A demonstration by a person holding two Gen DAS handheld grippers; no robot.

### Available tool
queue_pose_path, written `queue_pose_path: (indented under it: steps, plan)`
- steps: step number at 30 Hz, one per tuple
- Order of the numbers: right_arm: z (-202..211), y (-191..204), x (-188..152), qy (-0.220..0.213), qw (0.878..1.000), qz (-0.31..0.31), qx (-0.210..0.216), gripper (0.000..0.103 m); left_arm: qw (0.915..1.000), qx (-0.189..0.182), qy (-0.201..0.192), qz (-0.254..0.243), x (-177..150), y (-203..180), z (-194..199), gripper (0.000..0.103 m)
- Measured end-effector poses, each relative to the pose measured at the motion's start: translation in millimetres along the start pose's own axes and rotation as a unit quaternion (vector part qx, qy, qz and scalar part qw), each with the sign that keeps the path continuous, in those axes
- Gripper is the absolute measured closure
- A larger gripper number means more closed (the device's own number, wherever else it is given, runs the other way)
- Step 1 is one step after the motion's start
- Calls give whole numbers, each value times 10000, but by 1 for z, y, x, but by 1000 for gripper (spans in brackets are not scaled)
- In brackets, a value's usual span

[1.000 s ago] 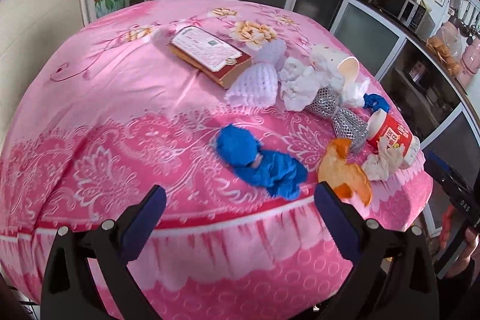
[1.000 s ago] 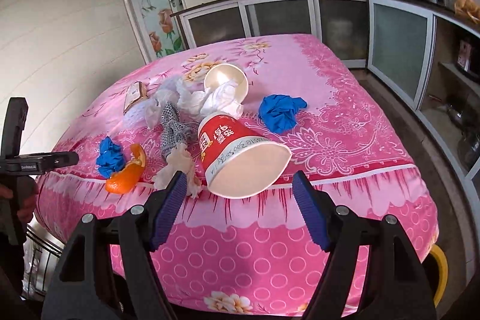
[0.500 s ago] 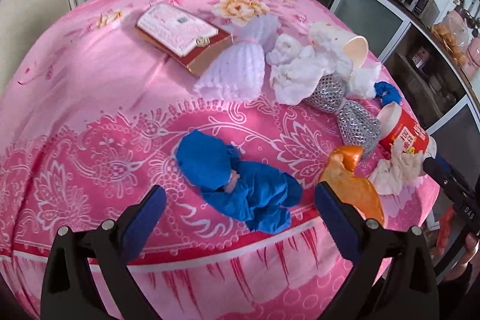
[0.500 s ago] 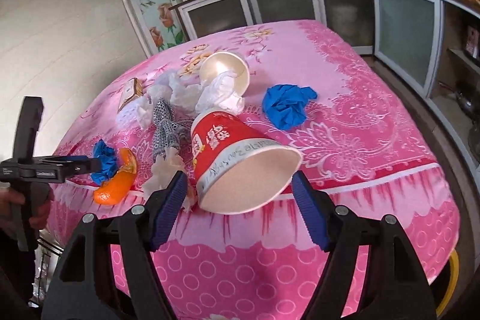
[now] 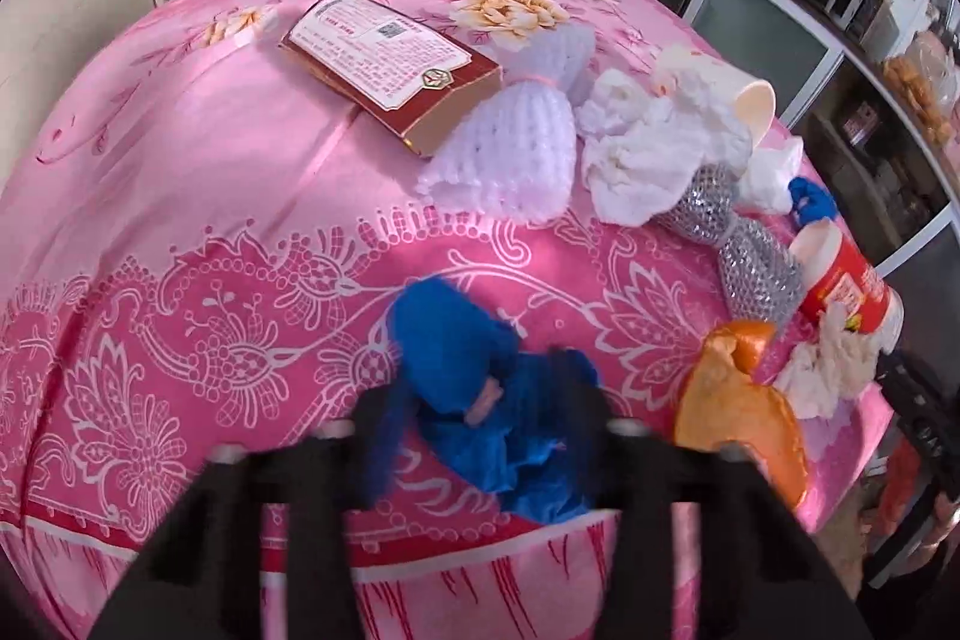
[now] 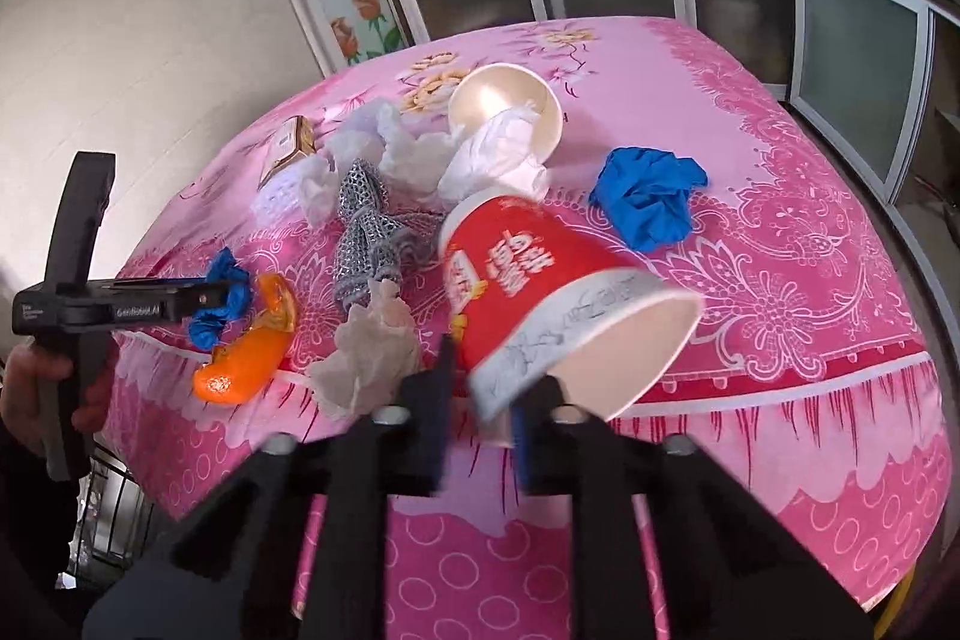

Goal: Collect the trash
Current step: 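Grasp the blue glove with the left tool while the right tool grasps the red paper cup, then carry the blue glove and red paper cup with both tools over the bin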

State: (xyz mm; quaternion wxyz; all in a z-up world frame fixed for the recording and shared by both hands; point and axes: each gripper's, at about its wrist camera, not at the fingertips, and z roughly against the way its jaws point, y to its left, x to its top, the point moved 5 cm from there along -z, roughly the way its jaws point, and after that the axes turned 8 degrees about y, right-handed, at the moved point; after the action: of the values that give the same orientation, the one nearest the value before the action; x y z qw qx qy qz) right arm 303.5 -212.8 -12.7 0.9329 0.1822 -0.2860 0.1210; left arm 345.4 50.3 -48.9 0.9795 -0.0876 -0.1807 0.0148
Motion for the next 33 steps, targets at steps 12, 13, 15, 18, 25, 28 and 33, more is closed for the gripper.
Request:
queue_pose_path:
  steps: [12, 13, 15, 18, 25, 28, 33]
  plan:
    - [34, -2, 11, -520, 9986, -54, -76, 96, 9988, -431, -169, 139, -5, 10, 31, 90]
    - [40, -2, 11, -578, 9982, -48, -136, 96, 9986, -454, -209, 145, -6, 10, 36, 90]
    - [48, -3, 9, -609, 9980, -28, -190, 96, 9987, -413, -294, 102, -9, 9, 46, 90]
    - [57, -5, 4, -634, 9977, -61, -244, 96, 9984, -418, -375, 57, -15, 6, 57, 90]
    - [85, -12, -19, -680, 9967, -130, -435, 96, 9975, -493, -493, -143, -29, -12, 79, 90]
    - [99, -19, -31, -717, 9958, -198, -541, 96, 9968, -515, -540, -281, -36, -27, 85, 90]
    - [124, -36, -52, -816, 9932, -407, -730, 96, 9950, -651, -531, -531, -40, -58, 87, 90]
